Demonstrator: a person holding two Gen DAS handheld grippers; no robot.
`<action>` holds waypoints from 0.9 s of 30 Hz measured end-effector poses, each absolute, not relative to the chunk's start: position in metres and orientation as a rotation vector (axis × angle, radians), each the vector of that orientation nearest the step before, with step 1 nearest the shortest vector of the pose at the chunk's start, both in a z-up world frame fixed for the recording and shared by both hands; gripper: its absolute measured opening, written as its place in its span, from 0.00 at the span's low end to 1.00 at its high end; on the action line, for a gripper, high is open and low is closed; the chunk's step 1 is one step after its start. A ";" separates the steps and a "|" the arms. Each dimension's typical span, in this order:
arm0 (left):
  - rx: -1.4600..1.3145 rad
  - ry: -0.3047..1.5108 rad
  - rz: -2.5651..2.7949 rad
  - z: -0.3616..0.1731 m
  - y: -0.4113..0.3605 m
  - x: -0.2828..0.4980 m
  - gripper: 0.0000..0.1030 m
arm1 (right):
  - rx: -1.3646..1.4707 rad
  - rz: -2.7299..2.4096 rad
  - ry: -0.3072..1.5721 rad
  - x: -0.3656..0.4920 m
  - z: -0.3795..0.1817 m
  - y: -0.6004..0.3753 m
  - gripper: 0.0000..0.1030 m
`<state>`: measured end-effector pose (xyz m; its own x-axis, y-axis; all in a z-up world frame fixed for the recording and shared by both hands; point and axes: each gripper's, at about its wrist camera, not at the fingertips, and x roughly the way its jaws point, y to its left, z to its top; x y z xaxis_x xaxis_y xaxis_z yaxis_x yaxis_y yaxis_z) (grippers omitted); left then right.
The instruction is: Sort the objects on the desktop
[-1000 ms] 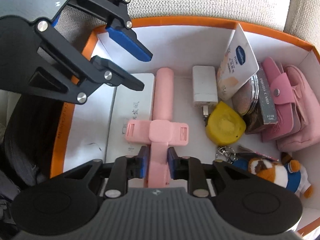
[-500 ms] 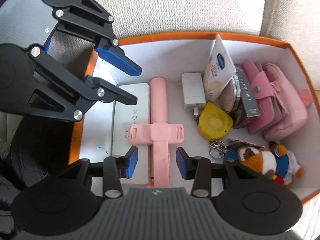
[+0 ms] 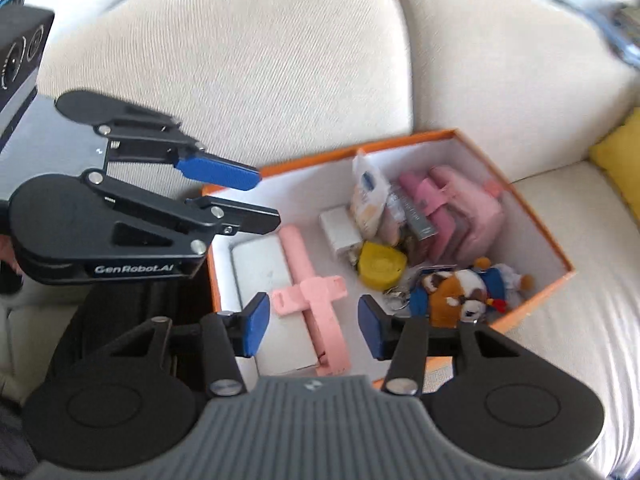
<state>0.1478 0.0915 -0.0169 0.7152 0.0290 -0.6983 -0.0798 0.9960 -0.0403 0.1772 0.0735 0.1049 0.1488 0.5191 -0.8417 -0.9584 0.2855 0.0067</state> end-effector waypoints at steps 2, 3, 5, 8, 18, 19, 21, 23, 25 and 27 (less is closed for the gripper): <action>-0.091 0.716 0.092 -0.011 0.088 0.142 0.54 | -0.569 1.142 0.817 0.167 0.103 0.065 0.51; -0.091 0.687 0.113 -0.008 0.085 0.140 0.54 | -0.530 1.124 0.798 0.161 0.108 0.058 0.53; -0.073 0.636 0.153 0.001 0.079 0.132 0.58 | -0.469 1.084 0.754 0.148 0.120 0.043 0.55; -0.080 0.576 0.214 0.013 0.073 0.117 0.73 | -0.426 1.005 0.664 0.126 0.120 0.030 0.60; -0.149 0.523 0.392 -0.023 0.068 0.099 0.87 | -0.287 0.856 0.621 0.087 0.110 0.010 0.69; -0.166 0.528 0.391 -0.026 0.069 0.098 0.87 | -0.280 0.848 0.623 0.087 0.107 0.010 0.69; -0.174 0.546 0.378 -0.032 0.071 0.100 0.87 | -0.278 0.834 0.617 0.086 0.101 0.011 0.69; -0.157 0.567 0.369 -0.036 0.069 0.102 0.87 | -0.287 0.820 0.598 0.083 0.094 0.014 0.69; -0.150 0.582 0.376 -0.041 0.069 0.103 0.87 | -0.301 0.807 0.587 0.080 0.090 0.017 0.70; -0.149 0.605 0.380 -0.045 0.071 0.104 0.87 | -0.301 0.804 0.601 0.080 0.085 0.019 0.70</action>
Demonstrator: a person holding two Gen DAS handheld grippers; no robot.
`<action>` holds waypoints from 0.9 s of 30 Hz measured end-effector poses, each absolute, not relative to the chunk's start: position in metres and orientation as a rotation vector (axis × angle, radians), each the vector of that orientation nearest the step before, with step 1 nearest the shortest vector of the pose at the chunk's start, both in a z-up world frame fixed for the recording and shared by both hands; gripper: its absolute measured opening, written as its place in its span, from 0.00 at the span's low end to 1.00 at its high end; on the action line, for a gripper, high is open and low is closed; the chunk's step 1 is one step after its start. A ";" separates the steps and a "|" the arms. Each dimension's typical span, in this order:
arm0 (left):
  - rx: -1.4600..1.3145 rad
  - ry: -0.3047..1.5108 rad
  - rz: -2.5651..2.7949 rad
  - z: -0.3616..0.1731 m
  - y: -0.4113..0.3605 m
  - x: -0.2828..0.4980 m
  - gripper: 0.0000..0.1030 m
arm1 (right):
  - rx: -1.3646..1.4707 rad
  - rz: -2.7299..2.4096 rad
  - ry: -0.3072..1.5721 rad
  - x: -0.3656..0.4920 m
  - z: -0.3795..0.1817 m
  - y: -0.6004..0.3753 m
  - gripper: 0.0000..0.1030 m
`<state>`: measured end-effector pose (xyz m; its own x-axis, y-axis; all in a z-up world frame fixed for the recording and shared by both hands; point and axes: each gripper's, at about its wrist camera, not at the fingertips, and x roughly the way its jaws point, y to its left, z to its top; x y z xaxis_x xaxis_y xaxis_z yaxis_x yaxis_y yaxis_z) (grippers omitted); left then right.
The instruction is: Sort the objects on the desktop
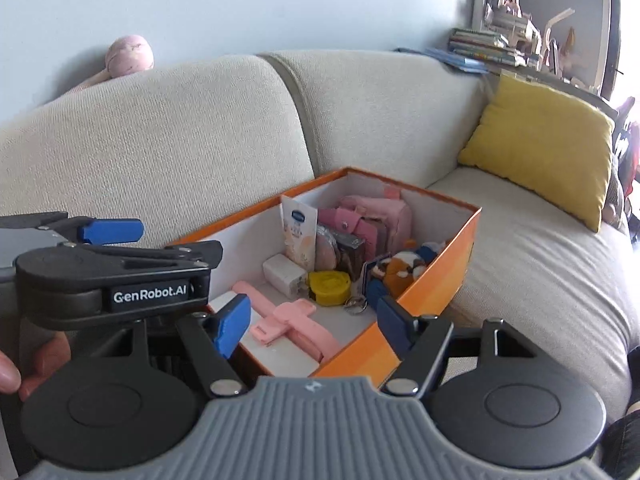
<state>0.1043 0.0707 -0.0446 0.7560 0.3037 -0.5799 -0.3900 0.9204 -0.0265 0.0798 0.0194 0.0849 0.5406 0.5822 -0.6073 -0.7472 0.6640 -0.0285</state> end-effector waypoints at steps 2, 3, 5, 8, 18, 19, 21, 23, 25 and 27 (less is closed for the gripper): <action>-0.156 0.630 0.372 -0.050 0.074 0.106 0.87 | -0.300 0.807 0.617 0.081 0.078 0.022 0.70; -0.161 0.645 0.373 -0.054 0.075 0.106 0.87 | -0.301 0.808 0.623 0.081 0.075 0.024 0.70; -0.171 0.663 0.379 -0.059 0.078 0.106 0.87 | -0.304 0.808 0.633 0.082 0.070 0.026 0.70; -0.185 0.694 0.373 -0.067 0.081 0.107 0.87 | -0.308 0.812 0.652 0.081 0.064 0.027 0.70; -0.205 0.686 0.334 -0.075 0.086 0.100 0.88 | -0.298 0.814 0.783 0.083 0.033 0.027 0.72; -0.204 0.685 0.334 -0.074 0.086 0.099 0.88 | -0.302 0.811 0.786 0.082 0.032 0.028 0.72; -0.203 0.685 0.333 -0.073 0.086 0.098 0.88 | -0.308 0.806 0.777 0.081 0.032 0.028 0.72; -0.203 0.686 0.333 -0.072 0.086 0.098 0.88 | -0.314 0.804 0.766 0.079 0.034 0.028 0.72; -0.203 0.689 0.334 -0.072 0.086 0.098 0.88 | -0.315 0.801 0.755 0.078 0.037 0.027 0.72; -0.201 0.690 0.336 -0.071 0.085 0.098 0.88 | -0.318 0.797 0.744 0.078 0.038 0.026 0.72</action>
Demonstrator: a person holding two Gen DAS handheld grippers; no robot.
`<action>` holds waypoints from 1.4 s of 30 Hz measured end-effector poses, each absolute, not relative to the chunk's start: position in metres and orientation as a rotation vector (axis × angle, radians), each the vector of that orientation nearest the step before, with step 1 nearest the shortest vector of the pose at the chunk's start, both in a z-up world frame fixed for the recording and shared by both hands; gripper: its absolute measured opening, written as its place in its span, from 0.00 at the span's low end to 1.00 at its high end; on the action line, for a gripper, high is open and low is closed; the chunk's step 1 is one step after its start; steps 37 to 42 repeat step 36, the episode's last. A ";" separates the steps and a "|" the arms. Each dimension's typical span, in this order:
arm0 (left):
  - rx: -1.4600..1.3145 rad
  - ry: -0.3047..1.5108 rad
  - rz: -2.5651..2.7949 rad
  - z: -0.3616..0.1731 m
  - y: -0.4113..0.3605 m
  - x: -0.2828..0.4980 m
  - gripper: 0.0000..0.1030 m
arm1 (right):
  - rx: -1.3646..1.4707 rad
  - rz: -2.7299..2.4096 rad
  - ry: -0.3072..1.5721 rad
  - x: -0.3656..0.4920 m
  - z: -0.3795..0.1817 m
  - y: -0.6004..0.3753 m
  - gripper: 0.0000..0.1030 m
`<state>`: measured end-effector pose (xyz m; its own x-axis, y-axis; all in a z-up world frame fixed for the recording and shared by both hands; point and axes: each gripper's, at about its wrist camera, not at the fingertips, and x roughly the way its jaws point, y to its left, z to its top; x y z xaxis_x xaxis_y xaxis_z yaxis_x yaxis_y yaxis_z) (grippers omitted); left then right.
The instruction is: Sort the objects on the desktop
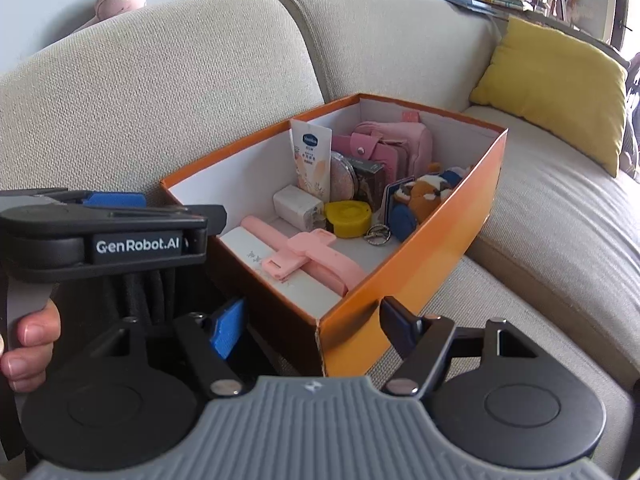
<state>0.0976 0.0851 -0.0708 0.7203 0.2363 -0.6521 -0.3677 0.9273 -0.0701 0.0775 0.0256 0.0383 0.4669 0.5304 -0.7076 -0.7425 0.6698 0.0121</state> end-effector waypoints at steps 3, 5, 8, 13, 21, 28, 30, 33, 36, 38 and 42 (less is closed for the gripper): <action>-0.206 0.690 0.341 -0.071 0.085 0.097 0.88 | -0.319 0.796 0.728 0.077 0.040 0.025 0.72; -0.215 0.693 0.334 -0.070 0.085 0.098 0.88 | -0.314 0.795 0.722 0.077 0.041 0.024 0.72; -0.212 0.694 0.330 -0.069 0.084 0.098 0.88 | -0.306 0.785 0.715 0.078 0.043 0.021 0.72; -0.207 0.696 0.330 -0.069 0.083 0.098 0.88 | -0.303 0.782 0.705 0.077 0.046 0.020 0.72; -0.201 0.696 0.330 -0.069 0.082 0.099 0.88 | -0.305 0.790 0.700 0.076 0.047 0.021 0.72; -0.207 0.699 0.328 -0.069 0.083 0.100 0.88 | -0.308 0.792 0.695 0.075 0.048 0.023 0.72; -0.205 0.700 0.327 -0.070 0.083 0.100 0.88 | -0.309 0.793 0.695 0.075 0.048 0.023 0.72; -0.206 0.701 0.327 -0.070 0.083 0.100 0.88 | -0.309 0.793 0.695 0.075 0.048 0.023 0.72; -0.197 0.700 0.328 -0.070 0.082 0.100 0.88 | -0.309 0.793 0.694 0.075 0.048 0.023 0.72; -0.197 0.700 0.328 -0.070 0.082 0.100 0.88 | -0.309 0.793 0.694 0.075 0.048 0.023 0.72; -0.197 0.700 0.328 -0.070 0.082 0.100 0.88 | -0.309 0.793 0.694 0.075 0.048 0.023 0.72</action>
